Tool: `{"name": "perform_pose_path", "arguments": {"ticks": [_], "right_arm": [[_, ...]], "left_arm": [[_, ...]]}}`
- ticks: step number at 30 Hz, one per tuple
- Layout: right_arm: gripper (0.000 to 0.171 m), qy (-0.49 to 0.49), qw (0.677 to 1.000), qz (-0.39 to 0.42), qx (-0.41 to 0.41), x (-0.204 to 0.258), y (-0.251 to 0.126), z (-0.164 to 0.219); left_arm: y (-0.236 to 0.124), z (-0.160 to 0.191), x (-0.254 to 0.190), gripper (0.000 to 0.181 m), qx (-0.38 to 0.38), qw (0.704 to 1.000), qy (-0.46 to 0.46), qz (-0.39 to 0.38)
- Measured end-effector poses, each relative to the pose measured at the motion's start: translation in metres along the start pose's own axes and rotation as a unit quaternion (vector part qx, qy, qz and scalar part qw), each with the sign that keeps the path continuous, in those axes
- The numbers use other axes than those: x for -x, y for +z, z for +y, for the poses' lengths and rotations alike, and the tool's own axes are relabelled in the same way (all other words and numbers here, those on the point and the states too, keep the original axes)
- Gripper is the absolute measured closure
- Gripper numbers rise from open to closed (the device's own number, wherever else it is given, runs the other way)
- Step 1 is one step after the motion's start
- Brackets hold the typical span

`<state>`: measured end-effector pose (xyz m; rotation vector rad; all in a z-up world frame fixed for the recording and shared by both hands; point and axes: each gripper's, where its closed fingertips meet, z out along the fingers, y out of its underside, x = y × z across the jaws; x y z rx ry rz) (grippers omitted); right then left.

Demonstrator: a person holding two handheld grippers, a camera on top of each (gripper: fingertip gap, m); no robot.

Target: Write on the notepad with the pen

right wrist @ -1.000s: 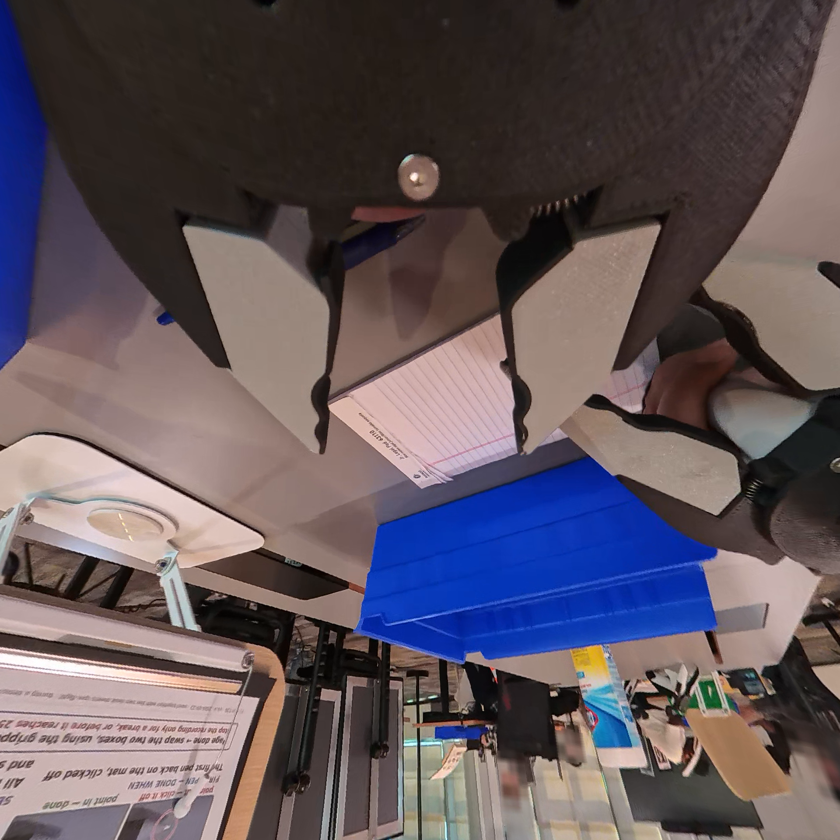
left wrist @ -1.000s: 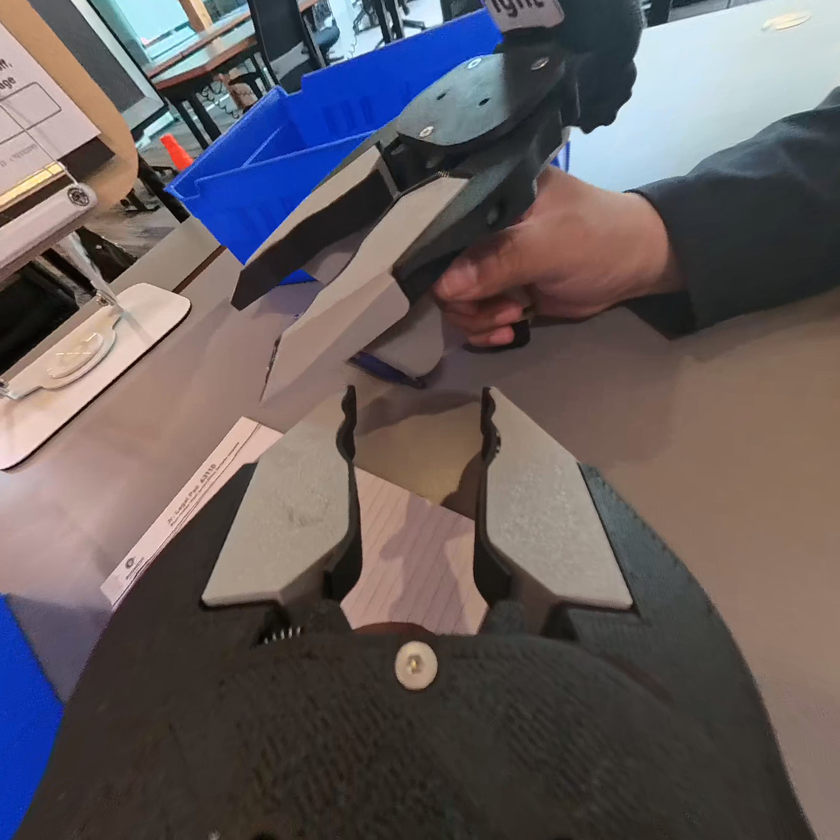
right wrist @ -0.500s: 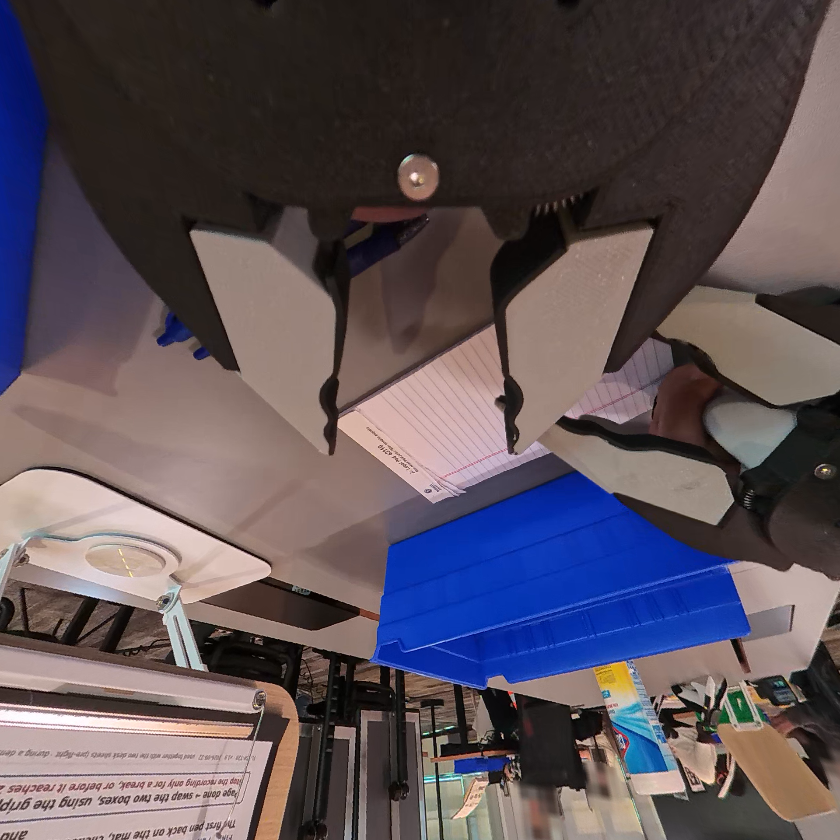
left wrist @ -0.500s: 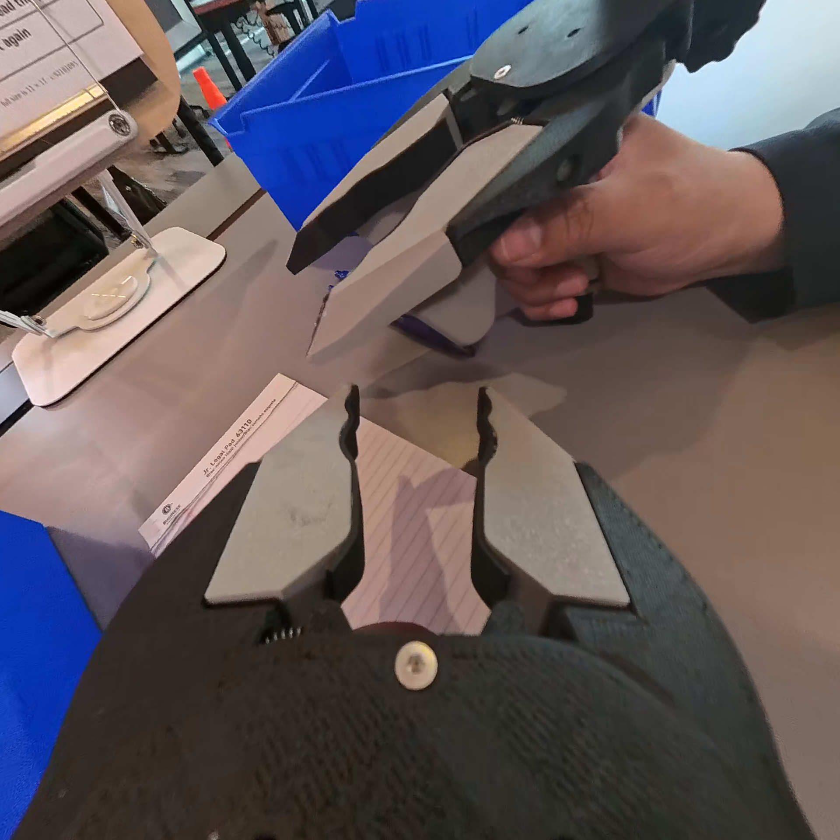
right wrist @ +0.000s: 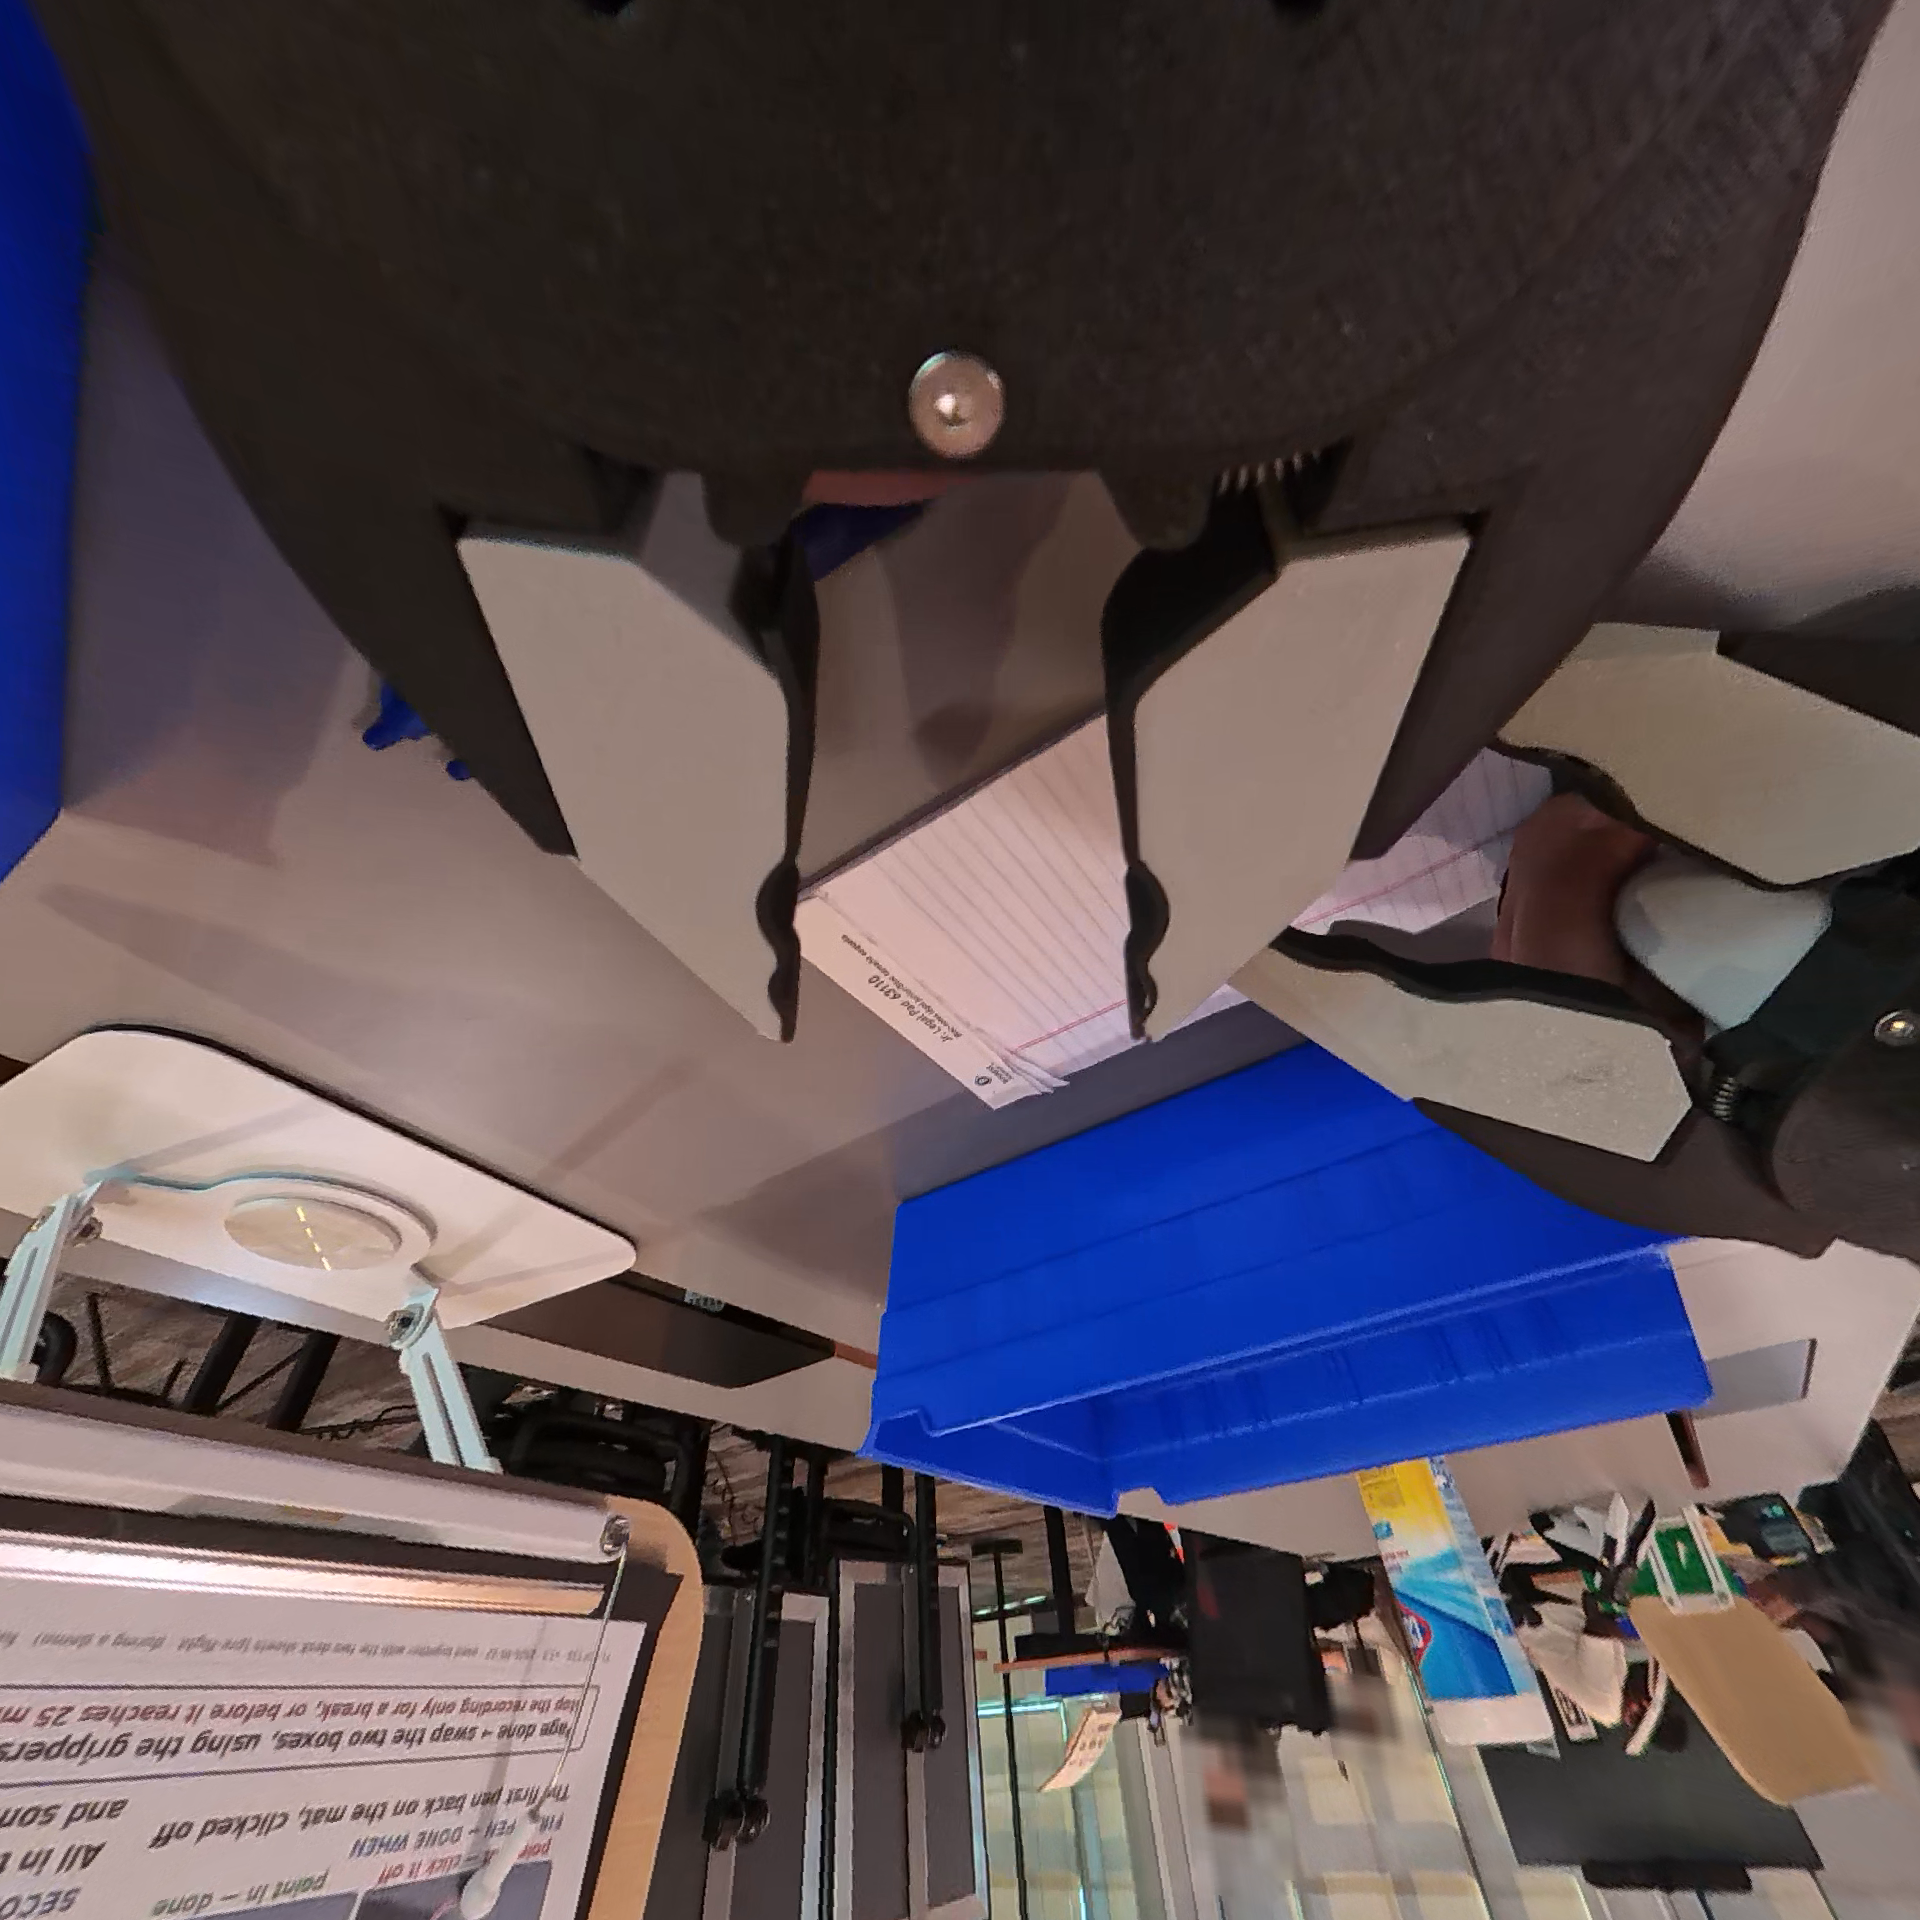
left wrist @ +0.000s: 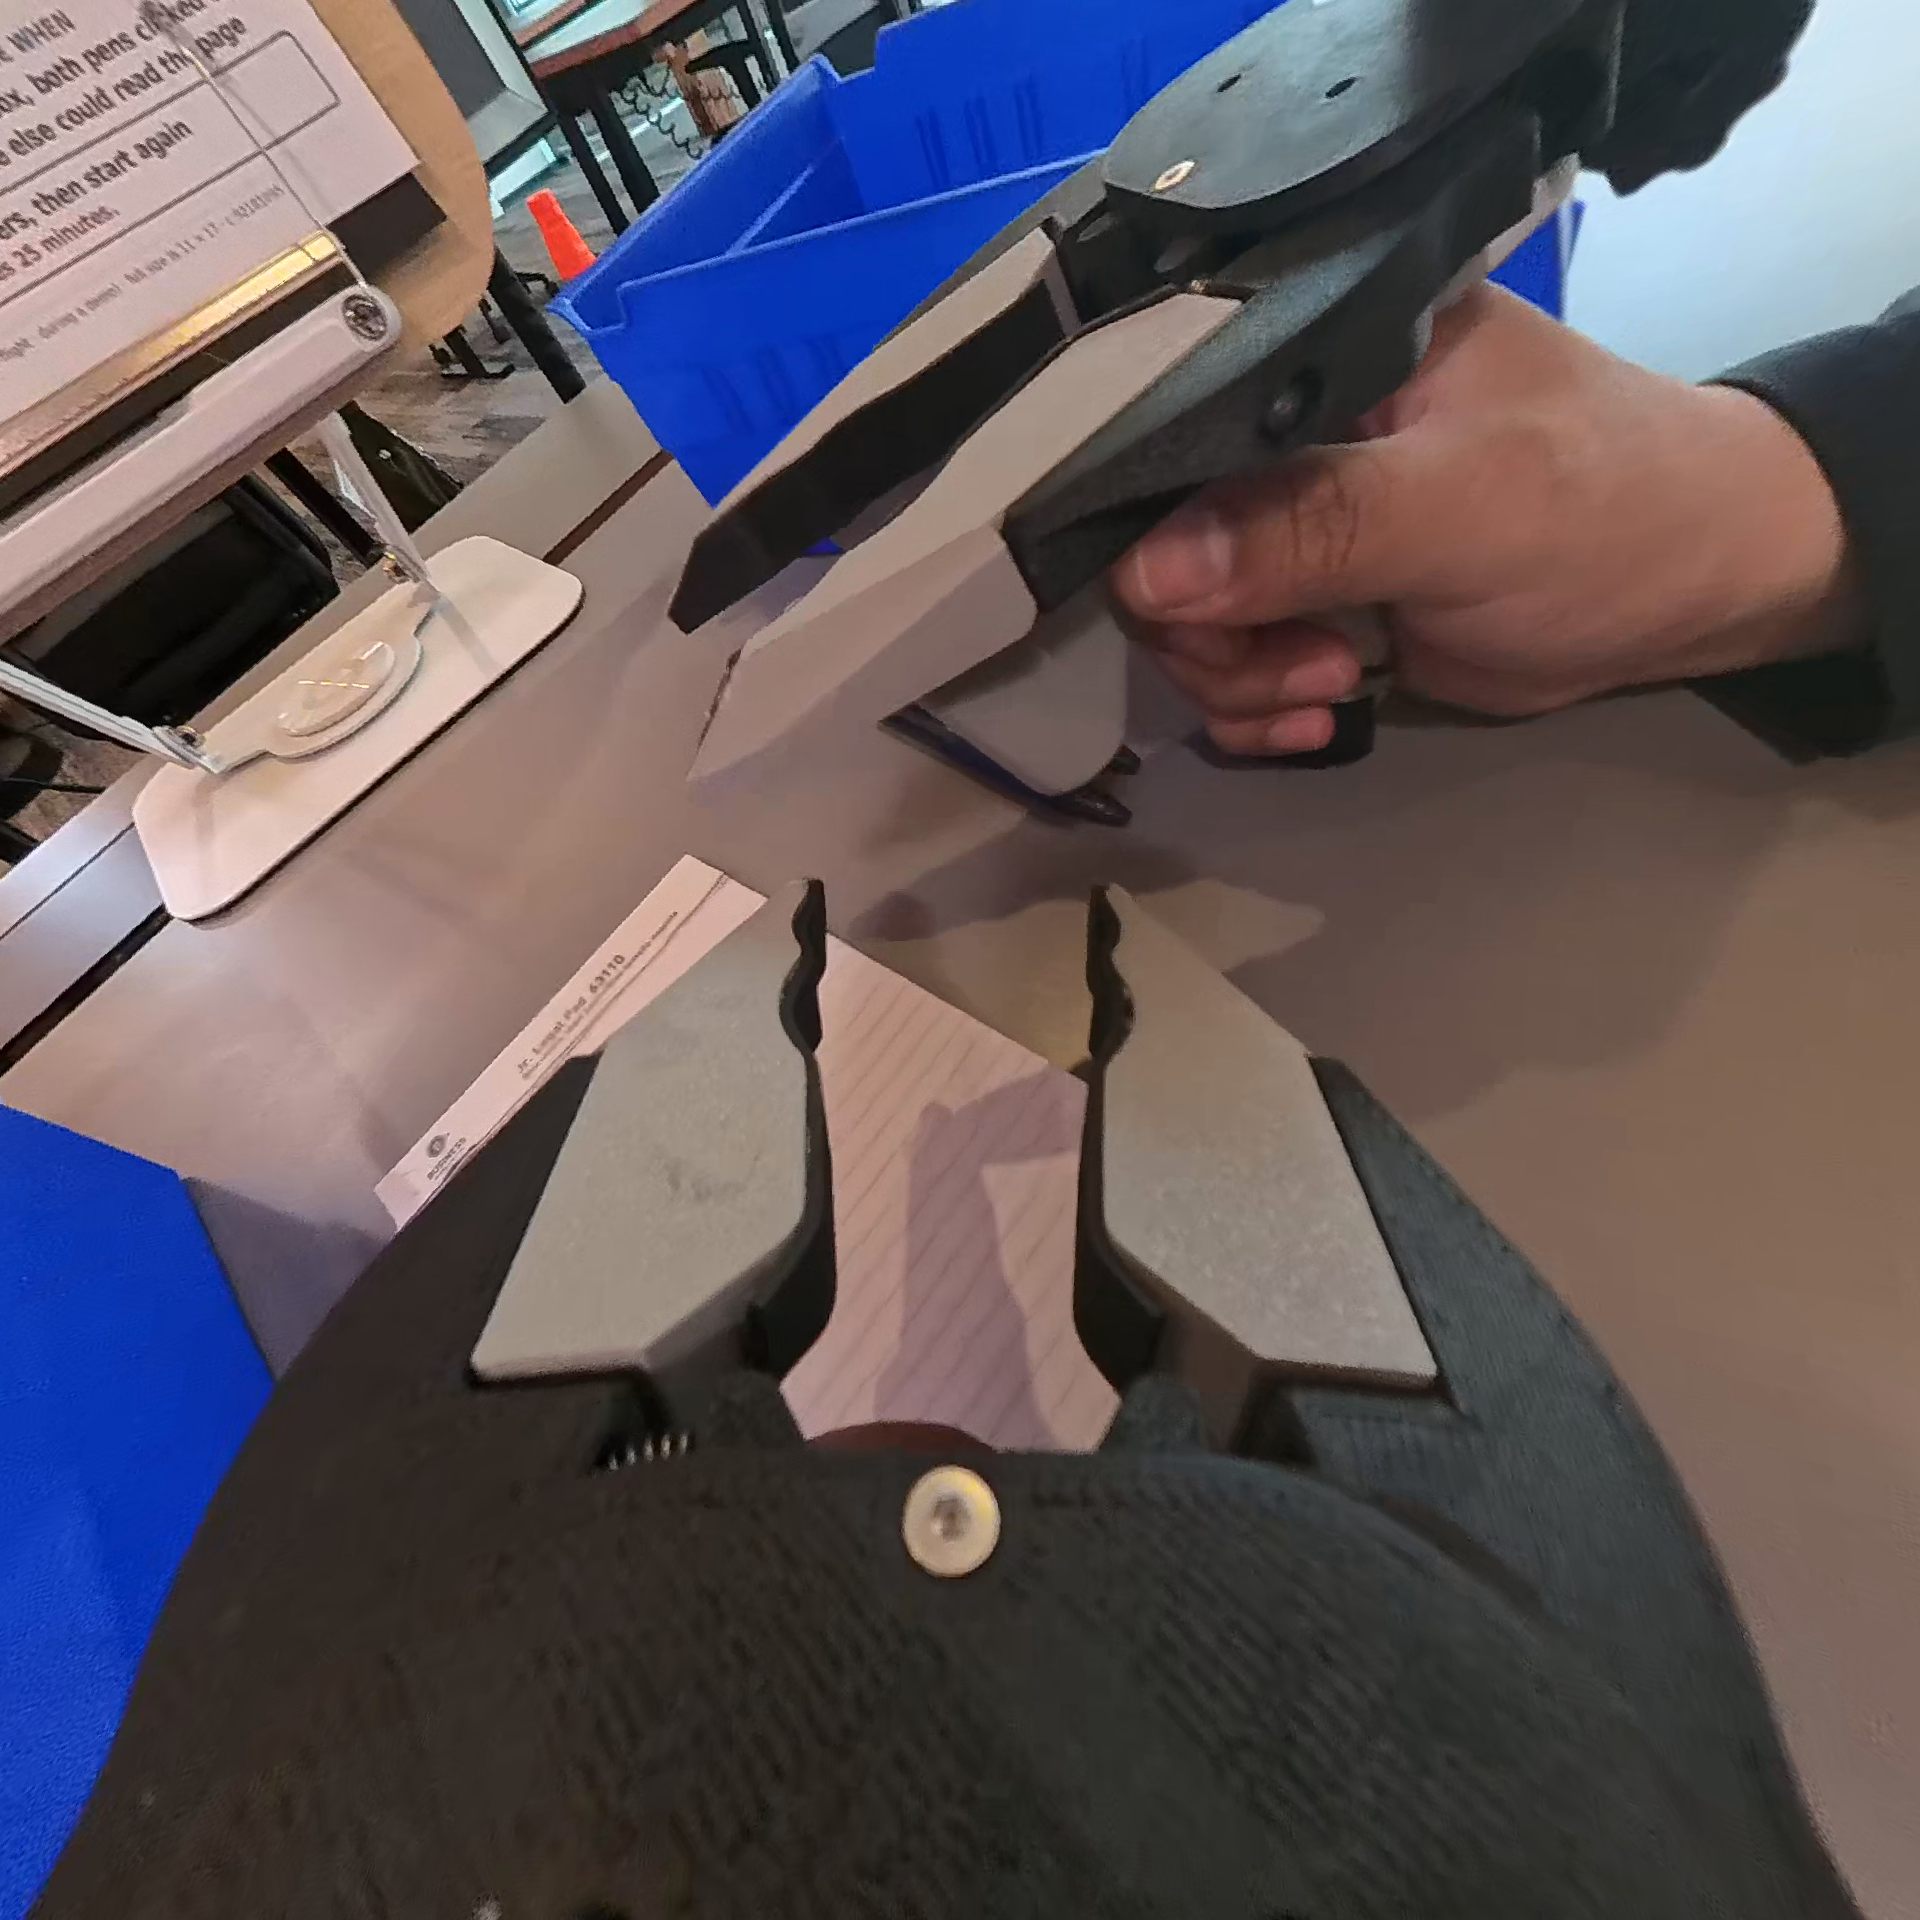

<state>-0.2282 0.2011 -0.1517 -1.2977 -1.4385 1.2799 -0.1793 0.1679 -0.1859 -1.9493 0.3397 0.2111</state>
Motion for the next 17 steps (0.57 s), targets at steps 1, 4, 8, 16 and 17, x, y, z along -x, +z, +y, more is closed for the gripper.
{"name": "perform_pose_path", "arguments": {"ticks": [1, 4, 8, 16, 17], "right_arm": [[0.111, 0.003, 1.000, 0.002, -0.001, -0.001, 0.001, -0.001], [0.112, 0.005, 1.000, -0.005, -0.001, 0.000, 0.005, -0.001], [0.113, 0.000, 1.000, -0.019, -0.002, 0.005, 0.008, -0.002], [0.116, 0.018, 0.999, -0.036, -0.019, 0.007, 0.005, -0.006], [0.116, 0.022, 0.999, -0.037, -0.024, 0.006, 0.004, -0.007]], "left_arm": [[0.000, -0.001, 0.002, 0.136, -0.005, 1.000, -0.002, -0.004], [0.003, -0.007, 0.003, 0.135, -0.016, 1.000, -0.017, 0.005], [0.009, -0.015, 0.000, 0.131, -0.032, 0.999, -0.010, 0.025], [0.006, -0.019, -0.011, 0.130, -0.053, 0.997, -0.007, 0.060], [0.005, -0.018, -0.010, 0.130, -0.052, 0.997, -0.012, 0.060]]}}
